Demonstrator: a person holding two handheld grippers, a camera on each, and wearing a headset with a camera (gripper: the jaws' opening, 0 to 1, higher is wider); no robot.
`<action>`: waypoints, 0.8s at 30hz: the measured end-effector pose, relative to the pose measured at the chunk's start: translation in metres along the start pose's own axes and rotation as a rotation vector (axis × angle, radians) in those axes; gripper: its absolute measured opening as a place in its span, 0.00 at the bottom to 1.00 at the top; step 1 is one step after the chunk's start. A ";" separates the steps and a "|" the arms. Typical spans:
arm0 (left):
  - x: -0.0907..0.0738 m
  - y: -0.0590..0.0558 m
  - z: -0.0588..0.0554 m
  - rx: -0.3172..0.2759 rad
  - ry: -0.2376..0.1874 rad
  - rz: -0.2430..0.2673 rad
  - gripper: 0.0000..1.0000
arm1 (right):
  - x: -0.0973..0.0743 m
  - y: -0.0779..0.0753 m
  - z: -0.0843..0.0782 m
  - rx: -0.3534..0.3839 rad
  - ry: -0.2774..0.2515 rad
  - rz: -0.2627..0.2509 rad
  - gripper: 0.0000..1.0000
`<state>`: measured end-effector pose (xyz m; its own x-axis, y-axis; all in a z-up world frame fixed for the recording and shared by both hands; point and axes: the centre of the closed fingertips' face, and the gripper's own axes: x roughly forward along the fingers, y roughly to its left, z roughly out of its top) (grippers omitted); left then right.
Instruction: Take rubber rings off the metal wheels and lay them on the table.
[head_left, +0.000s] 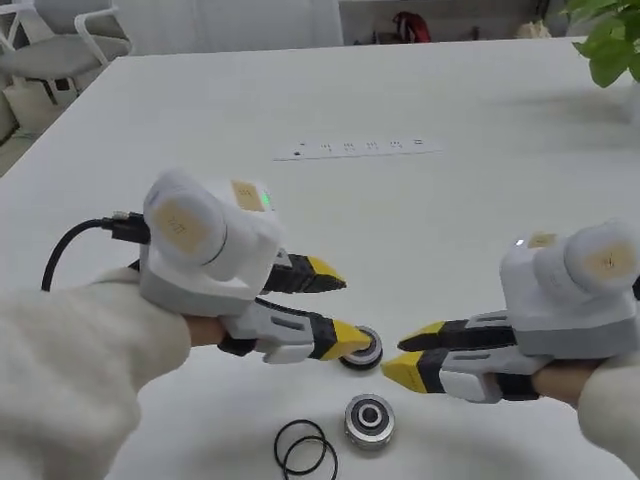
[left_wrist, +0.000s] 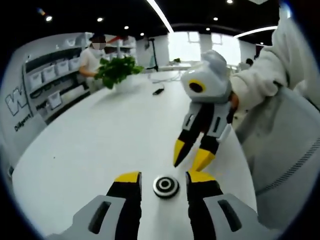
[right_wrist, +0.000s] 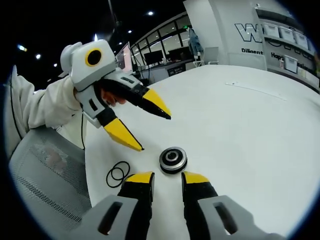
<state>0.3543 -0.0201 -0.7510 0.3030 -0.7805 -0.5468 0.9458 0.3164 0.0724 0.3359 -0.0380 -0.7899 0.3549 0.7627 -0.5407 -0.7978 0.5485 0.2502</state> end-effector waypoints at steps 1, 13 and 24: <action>0.002 0.001 -0.002 -0.010 0.000 0.003 0.33 | 0.001 0.000 -0.001 -0.002 0.000 -0.003 0.19; 0.021 0.002 -0.022 -0.084 0.005 0.038 0.23 | 0.011 -0.008 -0.004 0.009 -0.013 -0.028 0.21; 0.030 0.001 -0.030 -0.105 0.027 0.043 0.17 | 0.015 -0.009 -0.005 0.007 -0.013 -0.024 0.19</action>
<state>0.3604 -0.0268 -0.7927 0.3383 -0.7510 -0.5671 0.9142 0.4051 0.0090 0.3463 -0.0331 -0.8042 0.3802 0.7539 -0.5358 -0.7857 0.5689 0.2430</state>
